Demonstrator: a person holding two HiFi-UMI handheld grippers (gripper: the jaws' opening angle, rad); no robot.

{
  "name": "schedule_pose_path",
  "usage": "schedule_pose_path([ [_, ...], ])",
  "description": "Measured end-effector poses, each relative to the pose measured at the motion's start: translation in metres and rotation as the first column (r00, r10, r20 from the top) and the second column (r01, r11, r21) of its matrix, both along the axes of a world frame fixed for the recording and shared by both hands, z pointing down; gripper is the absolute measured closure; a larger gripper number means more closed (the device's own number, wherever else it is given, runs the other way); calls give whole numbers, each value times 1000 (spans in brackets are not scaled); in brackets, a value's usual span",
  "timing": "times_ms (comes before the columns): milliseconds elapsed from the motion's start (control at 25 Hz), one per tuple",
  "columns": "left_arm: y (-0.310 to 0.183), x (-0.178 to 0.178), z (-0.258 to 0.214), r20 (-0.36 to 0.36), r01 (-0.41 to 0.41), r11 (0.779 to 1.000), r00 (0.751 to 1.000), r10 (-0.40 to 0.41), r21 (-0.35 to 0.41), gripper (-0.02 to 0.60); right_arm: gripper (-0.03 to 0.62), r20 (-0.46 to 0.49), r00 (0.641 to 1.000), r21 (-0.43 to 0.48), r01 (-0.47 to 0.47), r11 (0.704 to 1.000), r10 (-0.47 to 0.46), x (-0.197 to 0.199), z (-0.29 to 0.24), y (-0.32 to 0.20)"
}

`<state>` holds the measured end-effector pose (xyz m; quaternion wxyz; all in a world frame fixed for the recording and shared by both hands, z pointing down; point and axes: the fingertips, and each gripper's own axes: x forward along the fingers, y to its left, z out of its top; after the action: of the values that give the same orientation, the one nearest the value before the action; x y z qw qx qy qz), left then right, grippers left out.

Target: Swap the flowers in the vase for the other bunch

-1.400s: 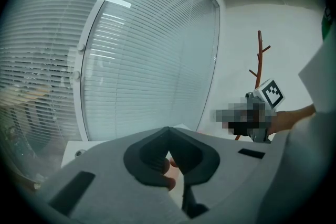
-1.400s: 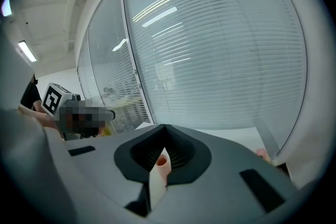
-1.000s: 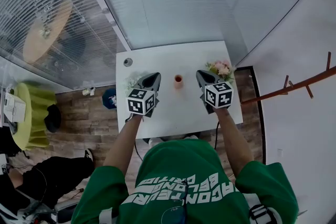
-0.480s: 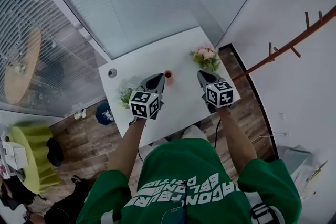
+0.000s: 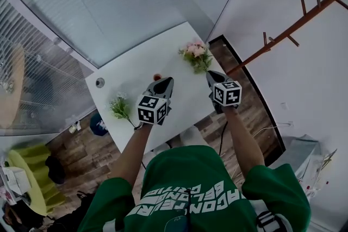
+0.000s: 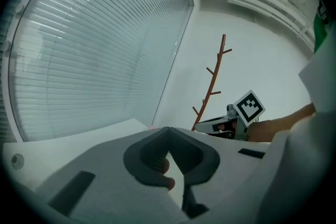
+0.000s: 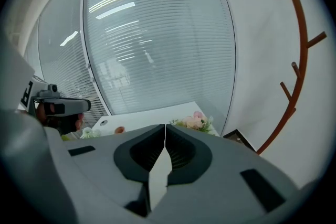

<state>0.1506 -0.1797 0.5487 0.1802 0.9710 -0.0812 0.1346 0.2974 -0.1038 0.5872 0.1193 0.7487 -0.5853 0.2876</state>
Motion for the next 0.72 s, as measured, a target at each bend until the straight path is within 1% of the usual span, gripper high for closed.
schedule_pose_path([
  [200, 9, 28, 7, 36, 34, 999, 999, -34, -8, 578, 577, 12, 999, -65, 39, 997, -39, 47, 25, -16],
  [360, 2, 46, 18, 76, 35, 999, 996, -35, -6, 578, 577, 45, 996, -72, 83, 994, -80, 69, 48, -41],
  [600, -3, 67, 42, 117, 98, 995, 989, -93, -36, 578, 572, 54, 992, -146, 121, 982, -114, 97, 93, -59],
  [640, -4, 72, 44, 121, 105, 994, 988, -100, -37, 578, 549, 59, 991, -160, 125, 979, -117, 102, 101, -62],
  [680, -6, 76, 46, 123, 112, 993, 987, -106, -38, 578, 499, 67, 990, -173, 131, 976, -121, 106, 108, -65],
  [720, -7, 81, 48, 125, 119, 992, 986, -113, -40, 578, 464, 77, 989, -188, 136, 973, -123, 110, 116, -68],
])
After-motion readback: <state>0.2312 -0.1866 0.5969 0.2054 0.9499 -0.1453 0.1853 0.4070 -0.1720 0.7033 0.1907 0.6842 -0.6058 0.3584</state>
